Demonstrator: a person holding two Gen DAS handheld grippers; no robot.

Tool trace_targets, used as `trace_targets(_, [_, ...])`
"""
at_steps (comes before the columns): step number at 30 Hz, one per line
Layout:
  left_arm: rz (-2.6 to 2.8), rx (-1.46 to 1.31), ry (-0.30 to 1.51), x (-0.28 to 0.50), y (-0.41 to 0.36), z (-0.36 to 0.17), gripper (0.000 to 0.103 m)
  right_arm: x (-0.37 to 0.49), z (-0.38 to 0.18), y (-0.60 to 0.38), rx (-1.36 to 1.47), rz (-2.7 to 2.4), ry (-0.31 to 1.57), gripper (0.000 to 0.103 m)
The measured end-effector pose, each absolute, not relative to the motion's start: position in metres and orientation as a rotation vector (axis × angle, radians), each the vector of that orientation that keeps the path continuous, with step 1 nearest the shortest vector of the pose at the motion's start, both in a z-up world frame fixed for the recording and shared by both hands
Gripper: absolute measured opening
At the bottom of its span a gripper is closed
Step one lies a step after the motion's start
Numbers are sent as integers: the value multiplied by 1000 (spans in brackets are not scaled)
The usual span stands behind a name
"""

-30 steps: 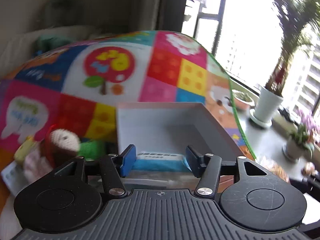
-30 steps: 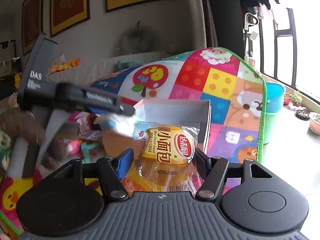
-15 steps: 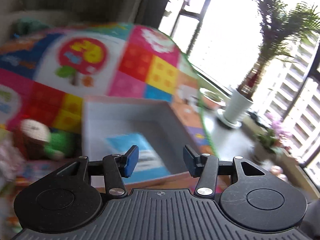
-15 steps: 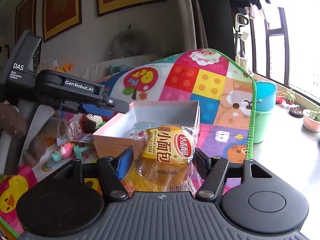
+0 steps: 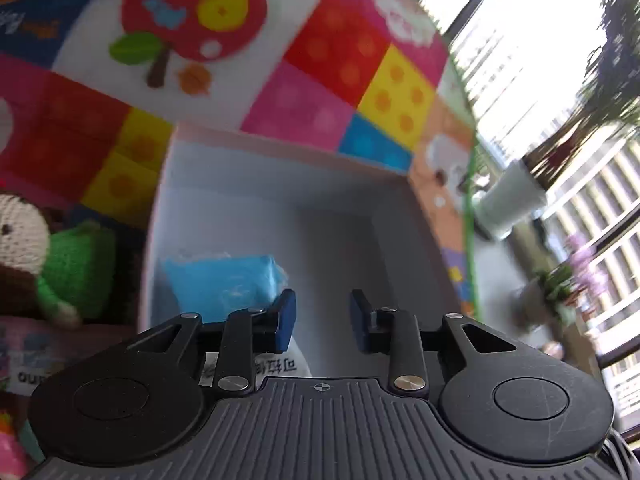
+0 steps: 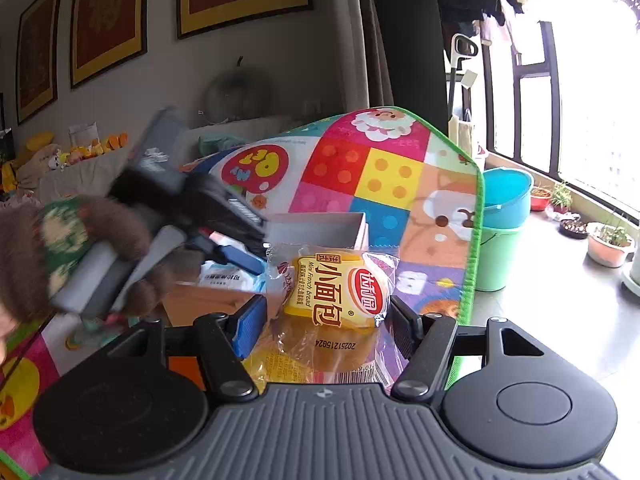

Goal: Organize objects
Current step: 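Lower the bread bun into the pink box and open the right tool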

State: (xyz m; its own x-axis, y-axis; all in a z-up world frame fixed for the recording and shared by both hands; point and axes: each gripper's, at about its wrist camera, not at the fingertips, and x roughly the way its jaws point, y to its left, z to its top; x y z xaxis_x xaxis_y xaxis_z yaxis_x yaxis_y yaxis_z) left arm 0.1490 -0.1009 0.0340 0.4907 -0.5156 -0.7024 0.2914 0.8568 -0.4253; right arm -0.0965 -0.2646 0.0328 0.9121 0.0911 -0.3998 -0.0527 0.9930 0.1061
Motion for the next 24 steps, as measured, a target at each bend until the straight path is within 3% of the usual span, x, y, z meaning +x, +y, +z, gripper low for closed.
trace_targets(6, [-560, -310, 673, 79, -45, 73, 33, -35, 48, -250, 109, 134, 450, 65])
trace_targets(10, [-413, -201, 540, 27, 2, 80, 34, 36, 44, -232, 96, 99, 589, 65])
trace_targets(12, [-354, -149, 509, 4, 23, 73, 34, 65, 35, -225, 115, 103, 676, 70])
trace_targets(16, [-274, -126, 546, -28, 76, 49, 34, 90, 19, -225, 265, 176, 779, 71])
trace_targets(24, [-265, -205, 682, -47, 100, 14, 34, 44, 39, -209, 214, 227, 626, 80])
